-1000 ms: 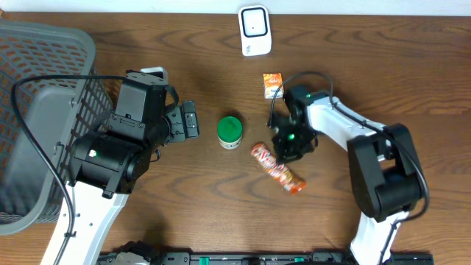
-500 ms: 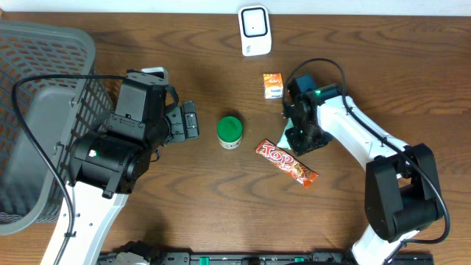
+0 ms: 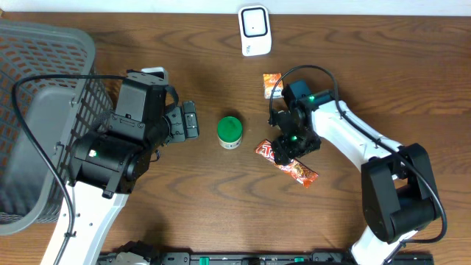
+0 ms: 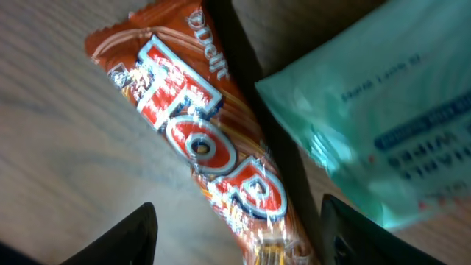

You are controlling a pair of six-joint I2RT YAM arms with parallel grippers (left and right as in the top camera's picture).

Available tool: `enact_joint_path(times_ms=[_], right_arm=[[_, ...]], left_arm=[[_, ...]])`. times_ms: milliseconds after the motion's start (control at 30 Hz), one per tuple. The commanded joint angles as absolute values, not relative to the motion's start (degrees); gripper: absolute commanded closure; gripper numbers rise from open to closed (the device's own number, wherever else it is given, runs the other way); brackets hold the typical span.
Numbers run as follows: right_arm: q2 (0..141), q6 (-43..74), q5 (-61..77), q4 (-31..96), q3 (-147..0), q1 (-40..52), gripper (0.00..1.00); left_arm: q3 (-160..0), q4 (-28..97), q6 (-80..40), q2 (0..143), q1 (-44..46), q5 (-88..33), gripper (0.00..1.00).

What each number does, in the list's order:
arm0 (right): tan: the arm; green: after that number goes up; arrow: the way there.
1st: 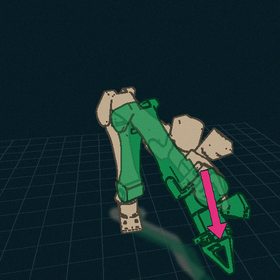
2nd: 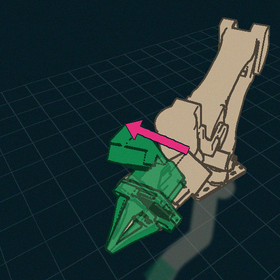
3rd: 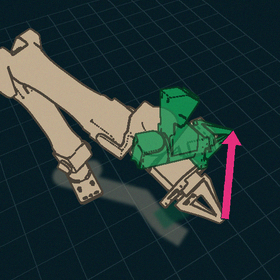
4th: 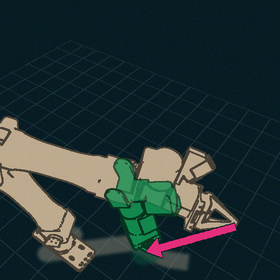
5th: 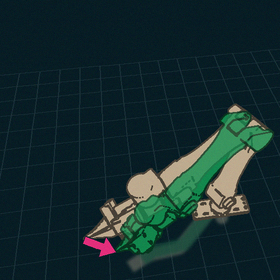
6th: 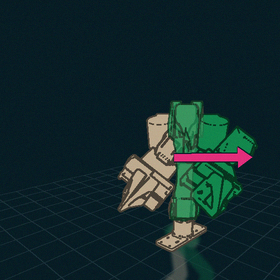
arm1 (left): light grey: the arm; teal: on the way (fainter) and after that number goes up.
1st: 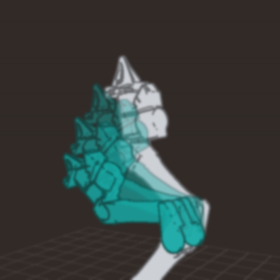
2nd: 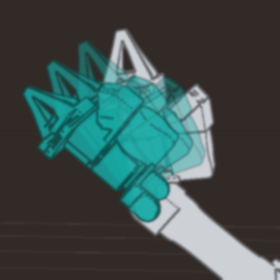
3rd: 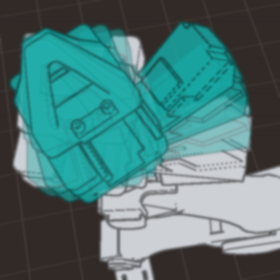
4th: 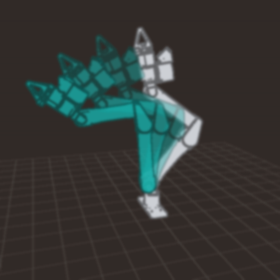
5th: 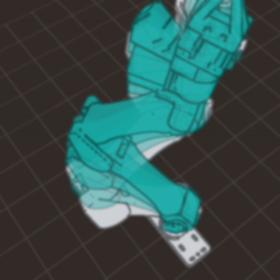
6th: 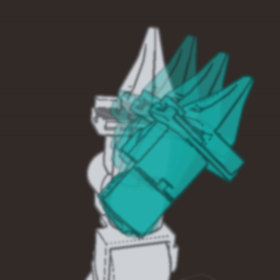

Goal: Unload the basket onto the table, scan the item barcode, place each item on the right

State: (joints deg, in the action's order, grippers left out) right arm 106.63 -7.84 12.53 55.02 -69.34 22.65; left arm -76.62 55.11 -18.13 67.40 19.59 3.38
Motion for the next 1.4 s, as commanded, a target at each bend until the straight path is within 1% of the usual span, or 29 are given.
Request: enact_joint_path(times_ms=[0, 100, 133, 200, 300, 367, 400, 533, 633, 733, 833, 933, 1167, 1267, 1367], right_arm=[[106.8, -10.1, 14.3, 53.4, -67.3, 22.2, 0.33], [108.7, -11.6, 15.6, 53.1, -66.7, 22.2, 0.36], [109.6, -11.9, 15.6, 53.1, -66.6, 22.2, 0.4], [111.8, -13.0, 15.6, 53.1, -66.6, 22.2, 0.53], [114.3, -14.5, 15.5, 53.7, -66.6, 22.1, 0.8], [115.4, -14.5, 15.5, 53.7, -66.6, 22.1, 0.94], [115.5, -14.4, 15.2, 53.8, -66.6, 22.1, 0.99], [114.7, -12.3, 12.2, 54.0, -67.5, 22.1, 0.99], [113.3, -8.9, 8.1, 57.6, -71.4, 22.2, 0.98], [110.9, -3.4, 0.0, 60.8, -76.2, 22.5, 0.99], [107.7, 1.3, -12.1, 61.4, -79.8, 23.3, 0.99], [104.6, 4.2, -23.8, 58.8, -80.6, 24.5, 0.99], [104.3, 4.7, -41.1, 52.0, -79.9, 27.7, 0.99], [105.7, 4.6, -48.9, 47.0, -78.2, 28.8, 0.99], [107.2, 4.2, -53.8, 43.8, -76.3, 30.0, 0.99]], left_arm=[[-77.0, 55.2, -17.6, 67.7, 19.3, 4.1, 0.02], [-77.0, 55.2, -17.6, 67.7, 19.3, 4.1, 0.02], [-77.0, 55.2, -17.6, 67.7, 19.3, 4.1, 0.02], [-77.0, 55.2, -17.6, 67.7, 19.3, 4.1, 0.02], [-77.0, 55.2, -17.6, 67.7, 19.3, 4.1, 0.02], [-77.0, 55.2, -17.6, 67.7, 19.3, 4.1, 0.02], [-77.0, 55.2, -17.6, 67.7, 19.3, 4.1, 0.02], [-77.0, 55.2, -17.6, 67.7, 19.3, 4.1, 0.02], [-77.0, 55.2, -17.6, 67.7, 19.3, 4.1, 0.02], [-77.0, 55.2, -17.6, 67.7, 19.3, 4.1, 0.02], [-77.0, 55.2, -17.6, 67.7, 19.3, 4.1, 0.02], [-77.0, 55.2, -17.6, 67.7, 19.3, 4.1, 0.02], [-77.0, 55.2, -17.6, 67.7, 19.3, 4.1, 0.02], [-77.0, 55.2, -17.6, 67.7, 19.3, 4.1, 0.02], [-77.0, 55.2, -17.6, 67.7, 19.3, 4.1, 0.02]])
